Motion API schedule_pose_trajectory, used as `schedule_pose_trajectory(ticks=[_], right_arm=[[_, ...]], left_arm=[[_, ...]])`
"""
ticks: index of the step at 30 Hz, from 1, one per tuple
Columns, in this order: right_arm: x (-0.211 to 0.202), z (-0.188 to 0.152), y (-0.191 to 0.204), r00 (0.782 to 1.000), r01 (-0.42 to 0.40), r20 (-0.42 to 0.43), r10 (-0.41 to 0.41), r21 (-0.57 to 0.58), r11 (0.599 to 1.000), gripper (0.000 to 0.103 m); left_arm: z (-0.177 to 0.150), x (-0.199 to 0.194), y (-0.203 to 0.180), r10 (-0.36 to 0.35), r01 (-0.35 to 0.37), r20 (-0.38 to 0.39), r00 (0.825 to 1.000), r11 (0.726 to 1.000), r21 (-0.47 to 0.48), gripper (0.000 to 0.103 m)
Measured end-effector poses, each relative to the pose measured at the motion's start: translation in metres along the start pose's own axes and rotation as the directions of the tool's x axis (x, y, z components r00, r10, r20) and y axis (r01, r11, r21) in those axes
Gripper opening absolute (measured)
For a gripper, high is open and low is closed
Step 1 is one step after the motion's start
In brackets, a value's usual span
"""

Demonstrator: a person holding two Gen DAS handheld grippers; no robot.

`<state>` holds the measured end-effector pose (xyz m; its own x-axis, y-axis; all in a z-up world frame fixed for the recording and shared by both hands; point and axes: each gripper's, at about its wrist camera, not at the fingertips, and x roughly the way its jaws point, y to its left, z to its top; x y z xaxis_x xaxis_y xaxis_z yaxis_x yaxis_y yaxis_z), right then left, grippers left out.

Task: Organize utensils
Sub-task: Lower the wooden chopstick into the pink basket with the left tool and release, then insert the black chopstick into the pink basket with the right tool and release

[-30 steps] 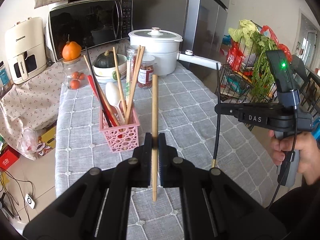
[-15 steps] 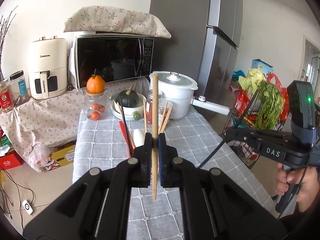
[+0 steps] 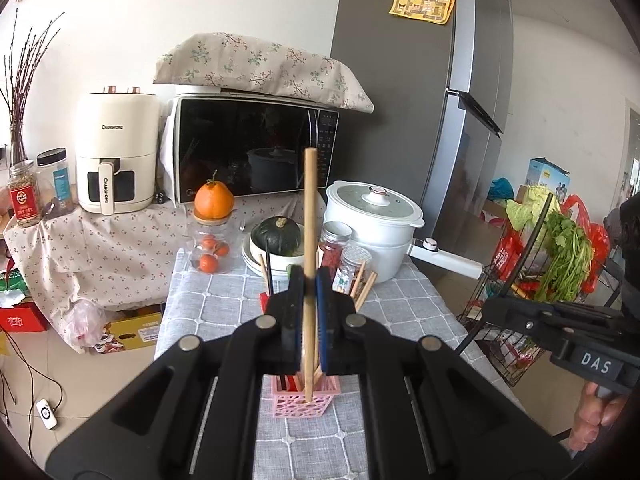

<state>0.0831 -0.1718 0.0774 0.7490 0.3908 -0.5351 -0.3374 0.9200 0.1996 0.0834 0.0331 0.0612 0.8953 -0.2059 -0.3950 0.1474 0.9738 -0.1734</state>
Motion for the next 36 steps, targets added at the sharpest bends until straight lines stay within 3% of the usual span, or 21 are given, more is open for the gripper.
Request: schedule_pose_trajectory(ticks=[7,14,16,18,19,25,36], right_arm=[[0.005,0.008,0.005,1.000,-0.014,0.025,0.013,0.024,1.000,0.006],[0.009,0.011,0.006,0.999,0.003,0.051,-0.004,0.029,1.000,0.006],[0.011,0.011,0.006,0.998,0.003,0.056,-0.005,0.034,0.999,0.006],[0.013,0.012,0.006,0.998,0.000,0.062,-0.002,0.036,0.999,0.006],[0.014,0.012,0.007,0.998,-0.001,0.065,-0.001,0.037,0.999,0.006],[0.027,0.015,0.010,0.997,-0.009,0.072,0.005,0.049,0.999,0.006],[0.071,0.012,0.019,0.997,0.021,0.078,-0.027,0.078,0.997,0.006]], left_arm=[[-0.005,0.023,0.003,0.030,-0.030,0.021,0.999,1.000,-0.007,0.007],[-0.016,0.049,-0.001,0.042,-0.040,-0.033,0.999,0.999,0.036,0.007],[-0.018,0.052,0.001,0.043,-0.041,-0.054,0.998,0.999,0.032,0.016],[-0.019,0.050,0.004,0.046,-0.044,-0.061,0.997,0.999,0.020,0.045],[-0.019,0.047,0.006,0.048,-0.047,-0.058,0.997,0.999,0.016,0.048],[-0.029,0.035,0.016,0.062,-0.061,-0.135,0.989,0.998,0.010,0.059],[-0.060,0.027,0.038,0.106,-0.093,-0.291,0.951,0.994,0.057,0.069]])
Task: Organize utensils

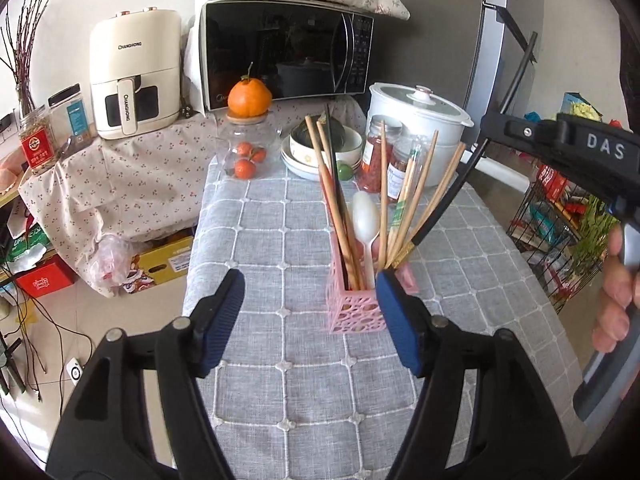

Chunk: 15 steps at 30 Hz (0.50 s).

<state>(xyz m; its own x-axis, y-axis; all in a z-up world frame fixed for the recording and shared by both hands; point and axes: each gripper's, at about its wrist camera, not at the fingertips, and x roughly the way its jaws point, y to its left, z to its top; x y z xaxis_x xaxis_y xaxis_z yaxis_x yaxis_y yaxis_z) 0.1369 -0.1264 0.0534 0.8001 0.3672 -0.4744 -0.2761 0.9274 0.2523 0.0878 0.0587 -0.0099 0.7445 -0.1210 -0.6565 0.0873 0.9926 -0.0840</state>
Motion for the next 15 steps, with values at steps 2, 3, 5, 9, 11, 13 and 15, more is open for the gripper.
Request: schedule_pose_trajectory(ticks=[2,3,5,9,11,13,15], right_arm=[[0.011,-0.004,-0.001,1.000,0.005,-0.022,-0.005,0.010,1.000,0.006],[0.017,-0.006,-0.002,0.999,0.004,-0.035,-0.003,0.018,1.000,0.006],[0.028,-0.010,-0.004,0.998,-0.014,-0.060,0.016,0.039,0.999,0.006],[0.040,-0.016,-0.007,0.994,-0.042,-0.095,0.048,0.064,0.997,0.008],[0.039,-0.016,-0.007,0.994,-0.039,-0.097,0.045,0.062,0.997,0.019],[0.032,-0.014,-0.008,0.995,-0.036,-0.088,0.041,0.068,0.997,0.037],[0.021,-0.012,-0.013,0.997,-0.027,-0.068,0.033,0.099,0.995,0.060]], left_arm=[[-0.002,0.001,0.001,-0.002,0.002,-0.013,1.000,1.000,0.006,0.069],[-0.003,0.001,0.001,-0.002,0.002,-0.019,1.000,1.000,0.010,0.069],[-0.005,0.003,0.000,-0.004,0.004,-0.027,1.000,1.000,0.023,0.070],[-0.006,0.003,-0.003,0.009,-0.007,-0.039,0.999,0.999,0.040,0.072],[-0.007,0.002,-0.005,0.017,-0.016,-0.037,0.999,0.999,0.046,0.074],[-0.007,-0.001,-0.007,0.027,-0.025,-0.033,0.999,0.999,0.048,0.077],[-0.006,-0.006,-0.008,0.033,-0.032,-0.026,0.999,0.999,0.038,0.082]])
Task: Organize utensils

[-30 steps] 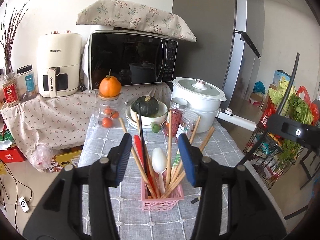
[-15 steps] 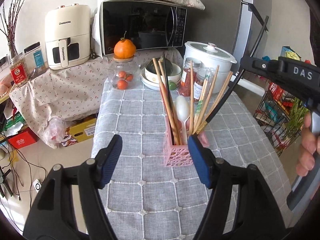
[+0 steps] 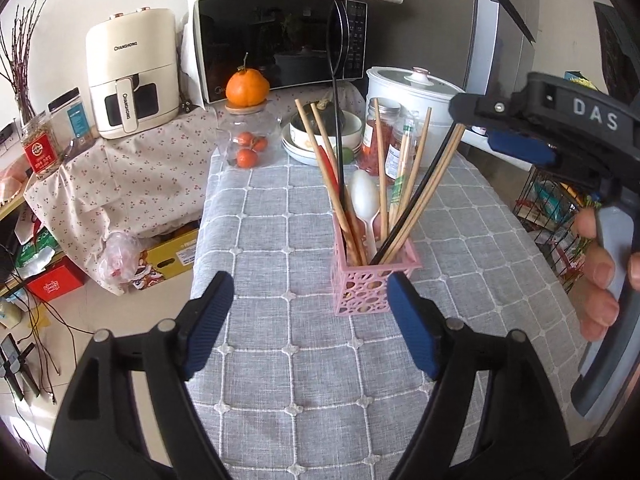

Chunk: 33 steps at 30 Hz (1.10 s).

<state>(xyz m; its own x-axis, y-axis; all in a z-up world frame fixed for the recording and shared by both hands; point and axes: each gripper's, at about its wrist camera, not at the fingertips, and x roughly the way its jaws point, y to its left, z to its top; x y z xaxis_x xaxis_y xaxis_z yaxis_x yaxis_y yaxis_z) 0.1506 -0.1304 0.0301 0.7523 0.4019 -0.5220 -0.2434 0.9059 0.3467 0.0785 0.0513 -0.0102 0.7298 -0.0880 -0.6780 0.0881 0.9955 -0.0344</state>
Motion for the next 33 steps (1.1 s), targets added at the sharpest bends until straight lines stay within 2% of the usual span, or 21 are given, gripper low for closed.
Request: schedule_pose_trajectory(ticks=[1,3,11,14,18,24,29,33], right_arm=[[-0.007,0.001,-0.003,1.000,0.002,0.007,-0.002,0.017,1.000,0.065],[-0.018,0.001,-0.008,1.000,0.015,0.003,-0.015,0.029,0.999,0.069],[-0.069,-0.011,-0.027,0.990,0.139,-0.002,-0.139,0.019,0.990,0.103],[-0.087,-0.022,-0.033,0.985,0.172,0.004,-0.172,0.014,0.985,0.103],[-0.106,-0.036,-0.032,0.973,0.230,0.004,-0.229,-0.012,0.973,0.103],[-0.129,-0.053,-0.022,0.939,0.344,0.050,-0.341,-0.086,0.935,0.103],[-0.136,-0.065,-0.015,0.923,0.385,0.079,-0.378,-0.152,0.910,0.103],[-0.128,-0.070,-0.015,0.926,0.377,0.047,-0.375,-0.176,0.909,0.103]], left_arm=[[0.000,-0.002,0.000,0.000,0.000,0.004,1.000,1.000,-0.008,0.083],[0.001,-0.009,-0.001,0.004,-0.004,0.015,1.000,1.000,-0.024,0.087],[-0.004,-0.028,-0.016,0.058,-0.056,0.035,0.998,0.997,-0.046,0.098],[-0.007,-0.036,-0.023,0.066,-0.065,0.027,0.997,0.997,-0.046,0.102],[-0.014,-0.046,-0.028,0.088,-0.088,0.012,0.996,0.995,-0.043,0.102],[-0.022,-0.056,-0.029,0.096,-0.096,-0.005,0.995,0.993,-0.071,0.102],[-0.025,-0.062,-0.033,0.119,-0.117,0.017,0.993,0.991,-0.064,0.102],[-0.026,-0.061,-0.036,0.122,-0.120,0.023,0.992,0.990,-0.068,0.102]])
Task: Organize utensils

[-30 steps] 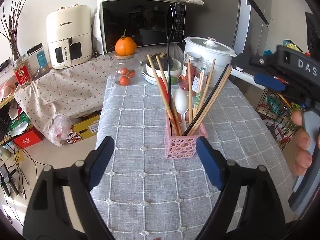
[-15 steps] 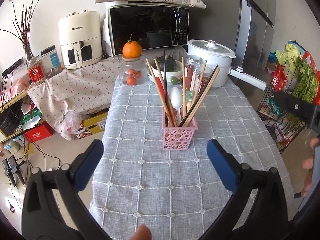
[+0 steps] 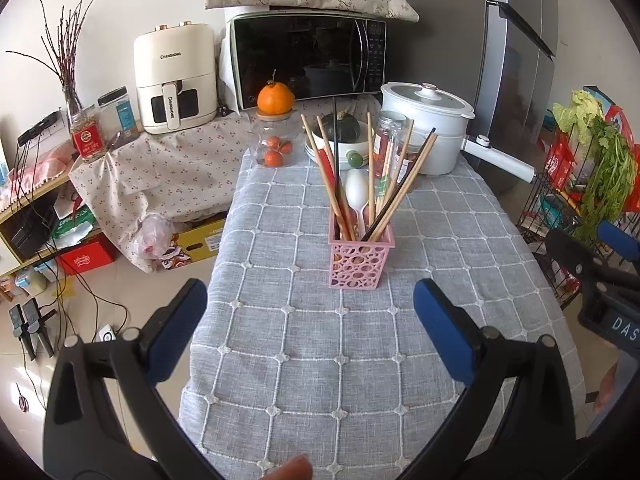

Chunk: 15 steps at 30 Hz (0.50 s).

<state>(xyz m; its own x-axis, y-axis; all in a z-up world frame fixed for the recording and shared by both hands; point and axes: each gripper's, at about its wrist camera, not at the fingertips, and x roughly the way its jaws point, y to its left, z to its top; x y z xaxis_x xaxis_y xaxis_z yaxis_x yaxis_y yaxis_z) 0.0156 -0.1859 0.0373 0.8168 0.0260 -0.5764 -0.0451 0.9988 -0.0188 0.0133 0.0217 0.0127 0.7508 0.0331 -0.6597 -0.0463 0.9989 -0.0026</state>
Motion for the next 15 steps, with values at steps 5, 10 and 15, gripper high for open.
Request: schedule_pose_trajectory(ticks=[5,10,15], right_arm=[[0.0077,-0.0029,-0.0028,0.999,0.002,-0.034,-0.002,0.006,1.000,0.103],[0.0101,-0.0057,-0.0019,0.999,-0.007,-0.051,0.007,0.001,1.000,0.103],[0.0108,-0.0074,0.0000,0.998,-0.008,-0.056,0.008,-0.005,1.000,0.103]], left_arm=[[-0.0026,0.0034,-0.0048,-0.002,0.002,-0.006,1.000,1.000,0.010,0.102],[-0.0040,0.0030,-0.0090,-0.007,0.007,-0.005,1.000,1.000,0.009,0.102],[-0.0049,0.0044,-0.0106,-0.009,0.009,-0.011,1.000,1.000,0.012,0.103]])
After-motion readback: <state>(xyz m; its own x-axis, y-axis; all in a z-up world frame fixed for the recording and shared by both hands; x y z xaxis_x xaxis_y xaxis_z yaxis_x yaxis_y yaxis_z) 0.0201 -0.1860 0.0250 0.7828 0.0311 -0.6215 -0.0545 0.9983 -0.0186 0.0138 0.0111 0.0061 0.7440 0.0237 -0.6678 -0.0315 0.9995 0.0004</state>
